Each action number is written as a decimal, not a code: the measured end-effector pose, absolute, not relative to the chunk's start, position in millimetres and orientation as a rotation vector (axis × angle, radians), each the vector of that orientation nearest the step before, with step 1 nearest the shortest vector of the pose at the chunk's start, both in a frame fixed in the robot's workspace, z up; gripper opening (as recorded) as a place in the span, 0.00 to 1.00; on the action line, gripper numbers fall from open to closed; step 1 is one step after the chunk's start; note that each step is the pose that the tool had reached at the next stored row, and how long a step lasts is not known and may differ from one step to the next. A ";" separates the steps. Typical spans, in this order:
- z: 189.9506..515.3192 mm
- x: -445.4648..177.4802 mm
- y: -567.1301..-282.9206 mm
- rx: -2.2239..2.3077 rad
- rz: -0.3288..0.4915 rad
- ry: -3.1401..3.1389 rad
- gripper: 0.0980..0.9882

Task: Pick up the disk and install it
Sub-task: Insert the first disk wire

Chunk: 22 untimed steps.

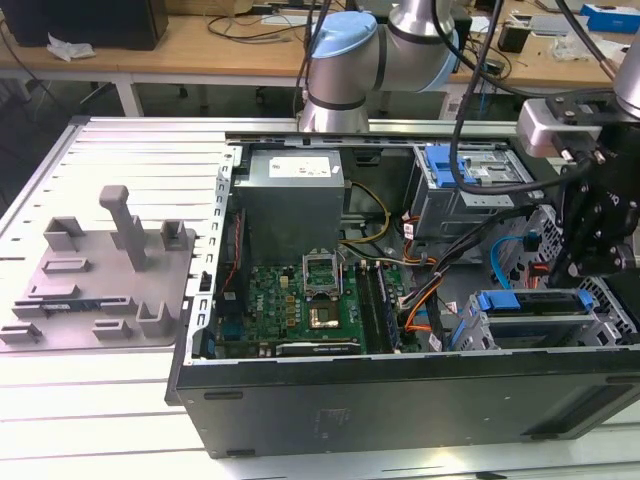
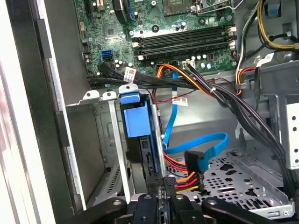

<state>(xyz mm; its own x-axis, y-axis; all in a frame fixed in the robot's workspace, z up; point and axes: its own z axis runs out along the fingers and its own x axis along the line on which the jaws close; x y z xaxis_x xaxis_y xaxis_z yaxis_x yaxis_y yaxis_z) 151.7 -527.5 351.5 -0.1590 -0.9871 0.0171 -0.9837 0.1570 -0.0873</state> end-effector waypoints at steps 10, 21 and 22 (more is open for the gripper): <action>351.8 151.6 -534.9 -1.998 -0.092 2.345 0.08; 352.1 152.2 -539.8 -1.984 -0.053 2.333 0.08; 352.1 152.5 -539.8 -1.985 -0.052 2.334 0.08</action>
<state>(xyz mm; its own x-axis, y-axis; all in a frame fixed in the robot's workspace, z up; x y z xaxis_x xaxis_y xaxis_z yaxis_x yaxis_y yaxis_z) 152.5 -539.8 352.1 -0.1590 -0.9866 -0.0370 -0.9840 0.1614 -0.0755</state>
